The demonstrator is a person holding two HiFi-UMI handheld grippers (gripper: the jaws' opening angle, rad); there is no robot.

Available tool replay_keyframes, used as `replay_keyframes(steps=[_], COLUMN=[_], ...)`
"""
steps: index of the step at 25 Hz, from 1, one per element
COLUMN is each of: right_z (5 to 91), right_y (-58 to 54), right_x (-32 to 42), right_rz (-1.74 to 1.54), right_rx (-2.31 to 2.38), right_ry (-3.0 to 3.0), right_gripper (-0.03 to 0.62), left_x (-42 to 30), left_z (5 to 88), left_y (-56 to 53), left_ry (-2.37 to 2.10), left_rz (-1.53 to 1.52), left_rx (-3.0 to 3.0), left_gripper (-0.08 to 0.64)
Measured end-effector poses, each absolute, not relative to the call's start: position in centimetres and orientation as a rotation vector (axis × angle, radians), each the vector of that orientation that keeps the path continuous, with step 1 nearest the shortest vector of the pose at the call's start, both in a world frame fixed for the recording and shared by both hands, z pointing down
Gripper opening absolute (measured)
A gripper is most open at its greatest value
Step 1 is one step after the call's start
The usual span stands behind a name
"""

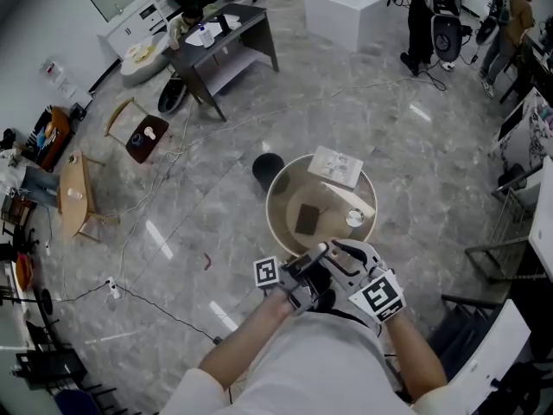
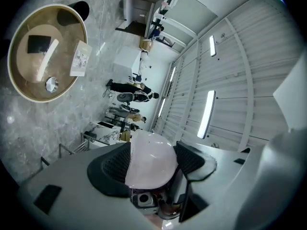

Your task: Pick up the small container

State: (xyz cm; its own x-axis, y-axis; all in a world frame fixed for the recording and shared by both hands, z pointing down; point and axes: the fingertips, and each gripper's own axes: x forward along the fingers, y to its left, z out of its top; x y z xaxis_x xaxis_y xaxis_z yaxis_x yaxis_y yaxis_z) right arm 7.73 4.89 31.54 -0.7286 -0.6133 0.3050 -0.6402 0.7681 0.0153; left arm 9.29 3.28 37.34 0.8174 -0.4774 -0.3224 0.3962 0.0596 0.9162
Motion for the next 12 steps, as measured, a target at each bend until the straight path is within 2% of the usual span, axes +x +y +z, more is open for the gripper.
replay_keyframes(steps=[12], right_z=[29.6], right_y=[7.1], right_x=[4.2], right_rz=[0.089], right_rx=[0.98], right_ry=[-2.698], right_gripper=[0.152], left_x=[5.8], left_z=[35.2], left_y=[5.4], left_ry=[-0.06], left_rz=[-0.66], left_rx=[1.371], left_gripper=[0.308])
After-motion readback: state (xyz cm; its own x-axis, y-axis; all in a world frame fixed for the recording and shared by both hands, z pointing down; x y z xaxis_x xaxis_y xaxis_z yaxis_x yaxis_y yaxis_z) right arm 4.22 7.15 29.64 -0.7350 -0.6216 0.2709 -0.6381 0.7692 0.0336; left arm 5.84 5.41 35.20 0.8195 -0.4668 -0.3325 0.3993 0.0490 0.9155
